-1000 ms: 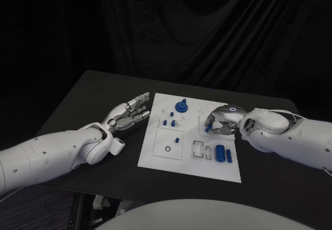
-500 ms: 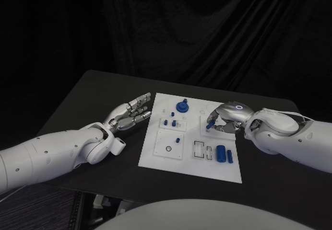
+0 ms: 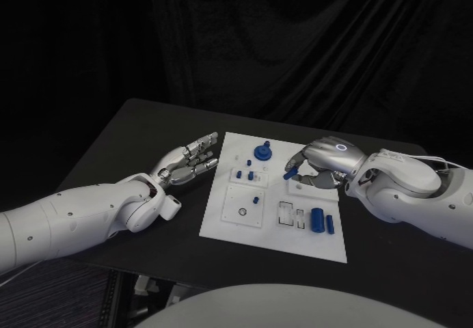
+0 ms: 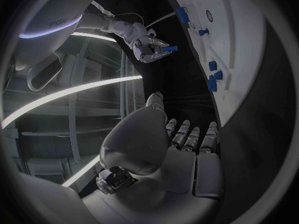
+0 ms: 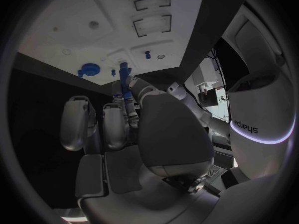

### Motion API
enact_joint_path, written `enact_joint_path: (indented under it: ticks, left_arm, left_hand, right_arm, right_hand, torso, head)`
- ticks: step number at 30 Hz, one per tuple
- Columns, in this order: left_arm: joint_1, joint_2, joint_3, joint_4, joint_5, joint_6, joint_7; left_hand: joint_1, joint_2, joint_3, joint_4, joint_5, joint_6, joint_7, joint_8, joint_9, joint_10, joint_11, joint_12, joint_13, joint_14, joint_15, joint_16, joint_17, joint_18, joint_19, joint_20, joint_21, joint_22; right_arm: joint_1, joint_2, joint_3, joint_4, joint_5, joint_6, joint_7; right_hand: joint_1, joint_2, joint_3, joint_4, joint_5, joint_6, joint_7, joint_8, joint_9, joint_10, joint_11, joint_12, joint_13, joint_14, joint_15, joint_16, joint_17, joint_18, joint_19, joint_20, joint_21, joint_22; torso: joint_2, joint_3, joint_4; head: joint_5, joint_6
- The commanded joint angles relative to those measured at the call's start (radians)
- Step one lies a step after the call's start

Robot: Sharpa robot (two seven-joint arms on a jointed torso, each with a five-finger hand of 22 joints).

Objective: Assemble the parts on the task board

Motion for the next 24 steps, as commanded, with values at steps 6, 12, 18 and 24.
enact_joint_path:
  ticks: [6,12,18,24]
  left_arm:
    - [-0.005,0.000,0.001,-0.001,0.006,0.021,0.094]
    - [-0.006,-0.002,0.001,-0.003,0.006,0.026,0.090]
    - [-0.006,-0.002,0.001,-0.002,0.006,0.027,0.088]
    - [-0.007,-0.001,0.001,-0.003,0.006,0.029,0.087]
  left_hand:
    - [0.004,0.010,0.001,0.000,0.006,0.005,0.003,0.004,0.001,-0.004,0.004,-0.007,0.000,0.000,0.008,-0.004,-0.002,0.017,-0.001,0.005,0.002,-0.002]
    - [0.002,0.013,0.002,0.001,0.006,0.005,0.004,0.004,0.001,-0.005,0.005,-0.008,-0.001,0.000,0.009,-0.004,-0.002,0.016,-0.001,0.005,0.001,-0.002]
    - [0.001,0.013,0.002,0.000,0.006,0.006,0.004,0.004,0.001,-0.005,0.005,-0.007,0.000,0.000,0.009,-0.004,-0.002,0.016,-0.001,0.005,0.001,-0.002]
    - [0.002,0.014,0.002,0.000,0.006,0.007,0.004,0.004,0.001,-0.005,0.005,-0.007,0.000,0.000,0.009,-0.004,-0.002,0.016,-0.001,0.005,0.002,-0.002]
  right_arm:
    - [-0.008,0.086,-0.002,0.013,-0.163,0.068,-0.034]
    - [-0.037,0.171,-0.002,-0.022,-0.211,0.062,-0.035]
    - [-0.065,0.242,-0.002,-0.072,-0.228,0.083,-0.028]
    - [-0.087,0.281,-0.002,-0.101,-0.233,0.094,-0.021]
  right_hand:
    - [-0.020,-0.014,-0.001,-0.003,0.003,0.043,-0.023,0.013,0.070,0.037,-0.011,0.005,0.010,0.018,-0.016,0.015,0.020,-0.006,0.008,-0.012,0.021,0.180]
    - [-0.018,-0.017,0.002,-0.011,0.021,0.042,-0.023,0.011,0.077,0.043,-0.013,0.001,0.012,0.019,-0.019,0.015,0.021,-0.007,0.009,-0.015,0.023,0.181]
    - [-0.020,-0.021,0.005,-0.016,0.031,0.036,-0.021,0.005,0.080,0.040,-0.012,-0.005,0.013,0.018,-0.018,0.011,0.016,-0.006,0.007,-0.016,0.019,0.179]
    - [-0.021,-0.021,0.006,-0.017,0.032,0.033,-0.020,0.003,0.080,0.039,-0.011,-0.006,0.014,0.018,-0.018,0.012,0.017,-0.006,0.007,-0.016,0.019,0.179]
  torso:
    - [0.002,0.0012,-0.0007]
    - [0.002,0.0021,-0.0031]
    - [0.001,0.0010,0.0038]
    - [0.002,0.0016,-0.0027]
  head:
    - [-0.007,0.000]
    - [-0.012,0.000]
    - [-0.016,0.000]
    - [-0.009,0.000]
